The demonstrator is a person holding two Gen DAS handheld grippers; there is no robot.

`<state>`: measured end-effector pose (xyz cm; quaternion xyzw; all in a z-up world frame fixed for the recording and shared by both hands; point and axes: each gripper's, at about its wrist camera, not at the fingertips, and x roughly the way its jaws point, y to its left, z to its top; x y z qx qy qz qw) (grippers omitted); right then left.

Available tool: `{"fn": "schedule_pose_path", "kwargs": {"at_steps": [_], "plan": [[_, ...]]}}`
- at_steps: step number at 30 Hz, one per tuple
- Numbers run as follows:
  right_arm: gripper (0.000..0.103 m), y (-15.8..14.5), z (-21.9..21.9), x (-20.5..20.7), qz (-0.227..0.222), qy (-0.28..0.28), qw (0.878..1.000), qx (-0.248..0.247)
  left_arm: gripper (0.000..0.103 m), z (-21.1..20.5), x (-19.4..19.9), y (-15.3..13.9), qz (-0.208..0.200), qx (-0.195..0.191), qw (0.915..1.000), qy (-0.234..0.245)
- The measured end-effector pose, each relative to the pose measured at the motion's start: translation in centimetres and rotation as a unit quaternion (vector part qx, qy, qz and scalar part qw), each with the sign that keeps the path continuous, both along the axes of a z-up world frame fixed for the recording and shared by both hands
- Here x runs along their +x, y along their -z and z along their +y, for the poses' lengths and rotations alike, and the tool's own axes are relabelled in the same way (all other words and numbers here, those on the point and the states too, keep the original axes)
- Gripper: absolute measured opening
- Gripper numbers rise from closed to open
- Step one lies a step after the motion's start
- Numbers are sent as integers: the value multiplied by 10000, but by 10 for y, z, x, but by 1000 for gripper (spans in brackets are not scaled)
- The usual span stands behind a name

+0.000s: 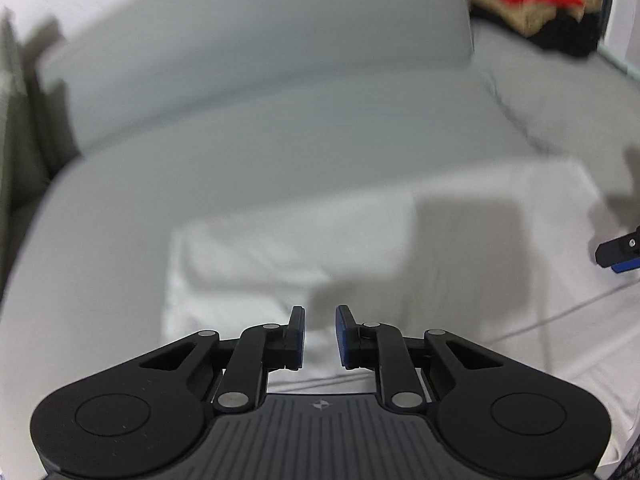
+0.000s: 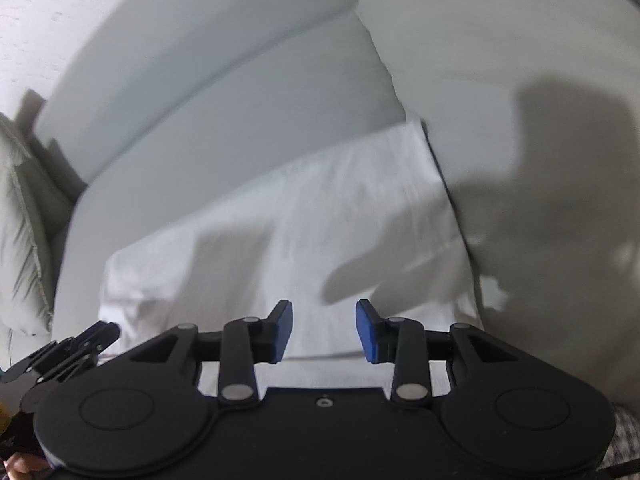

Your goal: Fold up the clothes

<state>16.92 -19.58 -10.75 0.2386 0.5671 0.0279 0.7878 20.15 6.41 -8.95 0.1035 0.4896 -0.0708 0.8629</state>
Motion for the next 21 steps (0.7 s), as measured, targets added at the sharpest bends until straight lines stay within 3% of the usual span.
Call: {"fn": "schedule_pose_path", "kwargs": {"at_steps": [3, 7, 9, 13, 14, 18, 21], "plan": [[34, 4, -2, -6, 330, -178, 9992, 165, 14, 9, -9, 1, 462, -253, 9985, 148], [34, -8, -5, -44, 835, -827, 9901, 772, 14, 34, -75, -15, 787, -589, 9917, 831], [34, -19, -10, -73, 755, -1027, 9884, 827, 15, 47, -116, -22, 658, -486, 9917, 994], [40, -43, -29, -122, 375, -963, 9891, 1047, 15, 82, -171, -42, 97, -790, 9955, 519], [42, -48, -35, -126, 195, -858, 9898, 1121, 17, 85, -175, -45, -29, -849, 9955, 419], [42, -53, -40, -103, -304, -310, 9912, 1249, 16, 63, -131, -51, -445, -979, 9941, 141], [42, -36, -24, -69, -336, -10, 9896, 1399, 21, 47, -98, -55, -756, -1075, 9913, -69]]}}
